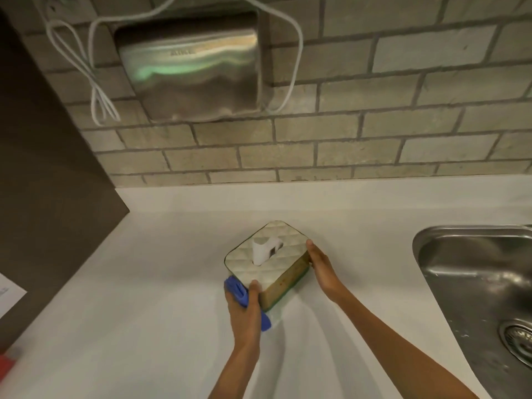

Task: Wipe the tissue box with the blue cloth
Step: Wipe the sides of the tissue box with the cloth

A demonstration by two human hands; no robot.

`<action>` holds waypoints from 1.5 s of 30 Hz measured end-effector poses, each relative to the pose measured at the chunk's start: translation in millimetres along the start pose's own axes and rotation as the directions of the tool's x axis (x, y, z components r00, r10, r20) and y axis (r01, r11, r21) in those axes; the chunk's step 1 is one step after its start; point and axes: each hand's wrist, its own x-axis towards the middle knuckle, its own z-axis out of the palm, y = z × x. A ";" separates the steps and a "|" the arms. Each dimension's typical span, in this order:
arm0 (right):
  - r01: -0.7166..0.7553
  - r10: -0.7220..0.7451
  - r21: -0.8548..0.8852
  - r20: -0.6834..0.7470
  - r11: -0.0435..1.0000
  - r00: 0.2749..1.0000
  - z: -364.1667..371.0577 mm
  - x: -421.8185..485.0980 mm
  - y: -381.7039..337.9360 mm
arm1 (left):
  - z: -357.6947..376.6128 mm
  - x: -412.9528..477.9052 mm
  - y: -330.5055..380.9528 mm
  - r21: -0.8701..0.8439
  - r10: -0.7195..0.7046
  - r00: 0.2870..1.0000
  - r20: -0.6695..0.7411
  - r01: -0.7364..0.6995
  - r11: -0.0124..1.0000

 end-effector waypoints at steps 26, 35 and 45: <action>-0.095 0.026 -0.290 -0.231 0.952 0.973 -23.8 -75.3 -34.0 | -7.7 59.6 87.3 0.664 -0.102 0.978 0.184 -0.048 0.746; -0.124 0.129 0.052 -0.104 0.991 0.986 -17.0 -33.8 -20.2 | 4.6 55.1 85.2 0.741 0.077 0.984 0.158 -0.170 0.650; -0.125 0.126 0.160 0.003 0.979 0.992 -16.2 -20.9 -12.4 | 9.9 8.7 50.5 0.713 0.597 0.701 0.390 -0.640 0.286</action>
